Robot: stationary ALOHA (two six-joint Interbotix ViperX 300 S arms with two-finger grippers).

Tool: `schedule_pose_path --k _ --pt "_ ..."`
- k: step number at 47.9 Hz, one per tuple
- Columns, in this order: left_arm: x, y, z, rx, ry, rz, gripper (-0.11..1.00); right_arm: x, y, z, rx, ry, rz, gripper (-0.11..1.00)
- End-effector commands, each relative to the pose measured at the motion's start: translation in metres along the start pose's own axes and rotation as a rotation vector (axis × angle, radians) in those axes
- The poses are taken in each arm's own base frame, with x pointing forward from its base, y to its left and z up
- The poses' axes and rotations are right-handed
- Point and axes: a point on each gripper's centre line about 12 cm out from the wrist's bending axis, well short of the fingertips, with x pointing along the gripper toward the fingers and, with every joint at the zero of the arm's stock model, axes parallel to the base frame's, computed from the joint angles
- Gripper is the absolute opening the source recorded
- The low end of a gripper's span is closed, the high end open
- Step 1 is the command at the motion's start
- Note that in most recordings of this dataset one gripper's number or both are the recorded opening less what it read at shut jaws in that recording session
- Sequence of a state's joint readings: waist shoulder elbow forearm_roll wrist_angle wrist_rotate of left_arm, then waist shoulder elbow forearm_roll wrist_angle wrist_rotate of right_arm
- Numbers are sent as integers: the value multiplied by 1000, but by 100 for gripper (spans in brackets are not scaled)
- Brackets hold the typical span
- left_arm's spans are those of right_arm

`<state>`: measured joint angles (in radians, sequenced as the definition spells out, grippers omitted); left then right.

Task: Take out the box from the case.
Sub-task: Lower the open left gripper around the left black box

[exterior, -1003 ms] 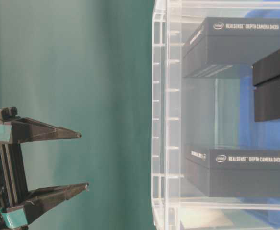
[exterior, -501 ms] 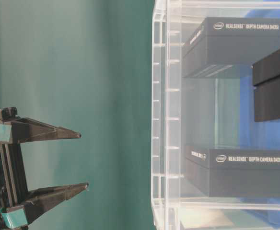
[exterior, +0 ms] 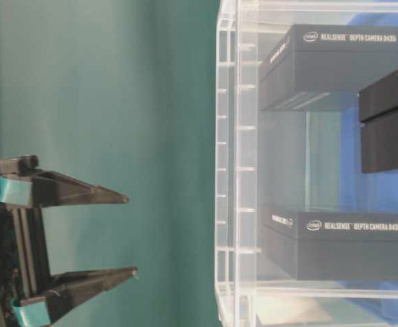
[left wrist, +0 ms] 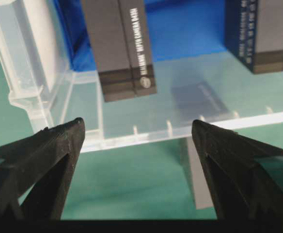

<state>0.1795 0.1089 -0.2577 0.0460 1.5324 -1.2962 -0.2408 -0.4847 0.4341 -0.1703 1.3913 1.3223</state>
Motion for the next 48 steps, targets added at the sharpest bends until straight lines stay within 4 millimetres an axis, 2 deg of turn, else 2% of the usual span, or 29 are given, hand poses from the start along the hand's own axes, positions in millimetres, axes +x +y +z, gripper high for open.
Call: schedule_pose_path --k 1,11,39,48 --pt "-3 1 -1 3 -7 -16 90 -4 1 2 0 -8 16 92" --pt "12 3 -2 1 -10 -28 90 -1 -1 1 -2 -5 6 92" --pt "77 13 -8 -51 -11 -44 90 2 -1 0 -3 -6 12 92" --pt "92 15 -8 -55 -10 -42 90 4 0 0 -6 -7 14 92"
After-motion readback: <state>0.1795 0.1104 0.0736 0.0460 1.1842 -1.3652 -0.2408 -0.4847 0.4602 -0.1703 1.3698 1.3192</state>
